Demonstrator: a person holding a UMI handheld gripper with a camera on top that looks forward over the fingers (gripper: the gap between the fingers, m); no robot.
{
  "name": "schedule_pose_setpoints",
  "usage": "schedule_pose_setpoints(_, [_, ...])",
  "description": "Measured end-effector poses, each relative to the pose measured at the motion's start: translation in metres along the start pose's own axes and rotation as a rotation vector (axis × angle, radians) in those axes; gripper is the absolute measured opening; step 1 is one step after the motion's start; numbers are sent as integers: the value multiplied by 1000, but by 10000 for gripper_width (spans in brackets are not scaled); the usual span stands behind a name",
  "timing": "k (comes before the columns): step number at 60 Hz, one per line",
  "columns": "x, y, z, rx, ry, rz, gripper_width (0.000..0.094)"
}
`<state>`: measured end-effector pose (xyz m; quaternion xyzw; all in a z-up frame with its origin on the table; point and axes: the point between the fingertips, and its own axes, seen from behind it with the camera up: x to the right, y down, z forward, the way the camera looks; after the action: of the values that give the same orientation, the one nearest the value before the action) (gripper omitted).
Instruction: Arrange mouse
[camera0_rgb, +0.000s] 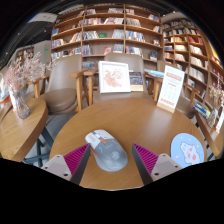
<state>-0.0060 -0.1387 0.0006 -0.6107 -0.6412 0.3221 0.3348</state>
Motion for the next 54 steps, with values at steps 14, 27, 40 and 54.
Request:
schedule_pose_setpoints(14, [10, -9, 26, -11, 11, 19, 852])
schedule_pose_setpoints(27, [17, -13, 41, -12, 23, 31, 849])
schedule_pose_setpoints(40, [21, -18, 50, -16, 22, 44, 851])
schedule_pose_setpoints(54, [13, -20, 54, -19, -5, 35, 745])
